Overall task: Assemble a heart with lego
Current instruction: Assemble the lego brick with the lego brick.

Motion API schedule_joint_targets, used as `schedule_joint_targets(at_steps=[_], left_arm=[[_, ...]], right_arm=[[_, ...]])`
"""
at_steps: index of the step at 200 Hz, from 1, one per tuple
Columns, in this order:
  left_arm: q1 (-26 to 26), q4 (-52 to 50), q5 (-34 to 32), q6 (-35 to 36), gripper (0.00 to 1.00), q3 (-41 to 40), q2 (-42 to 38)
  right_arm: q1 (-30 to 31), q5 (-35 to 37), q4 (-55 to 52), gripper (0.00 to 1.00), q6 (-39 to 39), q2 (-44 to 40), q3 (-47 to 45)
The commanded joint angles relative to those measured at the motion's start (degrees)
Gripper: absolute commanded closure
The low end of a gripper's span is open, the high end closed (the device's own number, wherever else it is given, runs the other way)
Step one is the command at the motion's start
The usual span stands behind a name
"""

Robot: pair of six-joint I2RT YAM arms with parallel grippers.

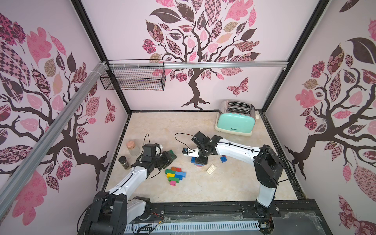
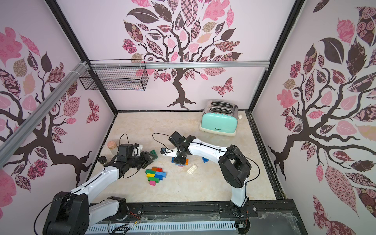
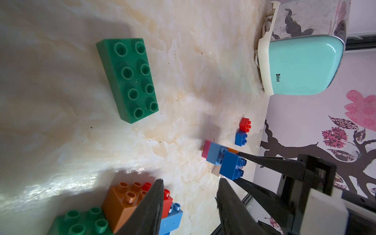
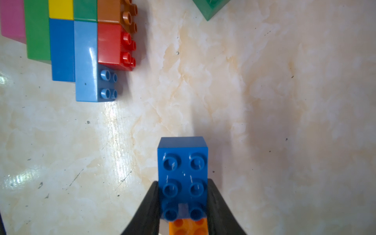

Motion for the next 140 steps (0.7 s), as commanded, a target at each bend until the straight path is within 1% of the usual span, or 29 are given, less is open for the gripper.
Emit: schedule_joint_targets(at_steps=[1, 140], left_arm=[[0.2, 0.8, 0.3, 0.0, 0.54, -0.6, -0.4], [0.2, 1.4, 0.9, -0.3, 0.54, -0.6, 0.0]], right_arm=[[0.1, 0.9, -1.3, 0.75, 1.0, 0.7, 1.0], [0.0, 2.2, -2.3, 0.75, 1.4, 2.2, -0.6]])
